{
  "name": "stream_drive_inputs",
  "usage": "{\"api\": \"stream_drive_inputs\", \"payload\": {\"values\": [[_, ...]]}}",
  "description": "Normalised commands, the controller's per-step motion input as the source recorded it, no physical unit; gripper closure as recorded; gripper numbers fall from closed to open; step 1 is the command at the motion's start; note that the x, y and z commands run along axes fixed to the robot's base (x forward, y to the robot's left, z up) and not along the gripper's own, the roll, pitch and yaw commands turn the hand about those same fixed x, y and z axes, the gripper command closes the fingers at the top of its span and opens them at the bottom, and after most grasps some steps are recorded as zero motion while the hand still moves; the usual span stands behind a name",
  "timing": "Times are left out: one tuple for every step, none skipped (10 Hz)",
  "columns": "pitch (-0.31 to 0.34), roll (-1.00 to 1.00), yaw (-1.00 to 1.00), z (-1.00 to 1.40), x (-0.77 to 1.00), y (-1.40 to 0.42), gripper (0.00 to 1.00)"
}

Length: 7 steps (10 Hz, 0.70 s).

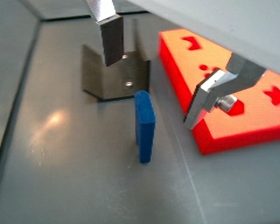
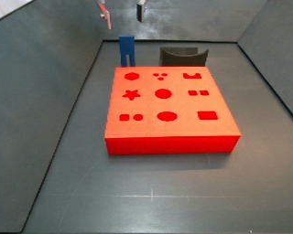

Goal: Pick up the square-circle object. Move up. Rotate the square-circle object. Move to above the board. Insert the square-circle object.
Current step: Rotate the square-circle object.

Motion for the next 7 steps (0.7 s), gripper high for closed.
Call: {"api": "stream_drive_inputs", "payload": {"values": [[0.003, 0.00, 1.00, -0.04, 0.04, -0.01, 0.00], [0.004, 0.00, 1.00, -0.04, 0.04, -0.01, 0.00], [0.004, 0.00, 1.00, -0.04, 0.04, -0.01, 0.00], [0.004, 0.00, 1.00, -0.04, 0.04, -0.01, 0.00], [0.004, 0.00, 1.00, -0.04, 0.04, -0.01, 0.00], [0.004, 0.00, 1.00, -0.04, 0.04, -0.01, 0.00], [0.004, 0.00, 1.00, -0.04, 0.04, -0.01, 0.00]]}}
